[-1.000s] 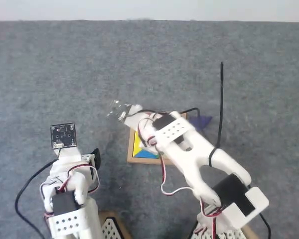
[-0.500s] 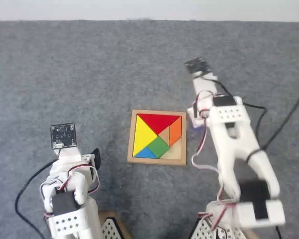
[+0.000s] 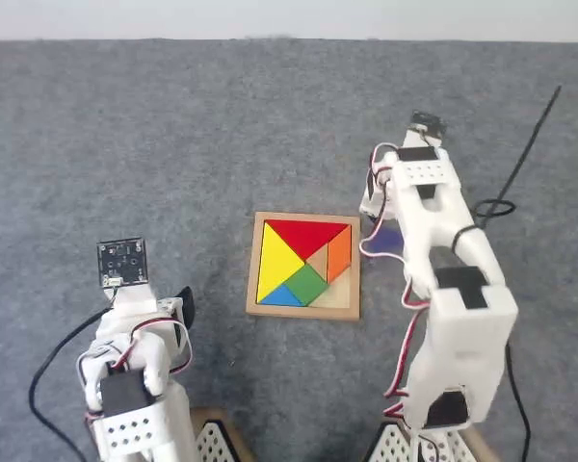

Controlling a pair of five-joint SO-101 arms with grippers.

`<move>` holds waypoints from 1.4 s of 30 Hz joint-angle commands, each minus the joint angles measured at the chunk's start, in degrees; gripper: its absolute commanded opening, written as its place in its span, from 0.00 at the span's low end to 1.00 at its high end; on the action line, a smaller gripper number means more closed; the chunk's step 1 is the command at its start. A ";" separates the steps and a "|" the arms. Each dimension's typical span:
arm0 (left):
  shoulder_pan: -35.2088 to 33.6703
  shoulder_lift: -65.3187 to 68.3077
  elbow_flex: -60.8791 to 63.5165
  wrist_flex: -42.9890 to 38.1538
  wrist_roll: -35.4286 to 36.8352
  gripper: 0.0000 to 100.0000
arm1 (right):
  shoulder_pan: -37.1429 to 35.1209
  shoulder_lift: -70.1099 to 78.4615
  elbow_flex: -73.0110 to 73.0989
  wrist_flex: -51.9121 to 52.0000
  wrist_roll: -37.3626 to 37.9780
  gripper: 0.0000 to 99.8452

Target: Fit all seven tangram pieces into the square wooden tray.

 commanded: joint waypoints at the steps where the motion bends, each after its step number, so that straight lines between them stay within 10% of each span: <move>1: -0.26 -1.05 -0.57 0.26 -0.26 0.23 | 0.31 3.65 -9.85 4.26 -5.45 0.26; 31: -0.26 -1.05 -0.57 0.26 -0.26 0.23 | -4.88 13.67 -18.73 20.62 -29.89 0.25; 38: -0.26 -1.05 -0.57 0.26 -0.26 0.23 | 2.51 11.56 -17.49 20.53 -19.96 0.11; 42: -0.26 -1.05 -0.57 0.26 -0.26 0.23 | 7.25 8.57 -17.67 20.62 -0.09 0.08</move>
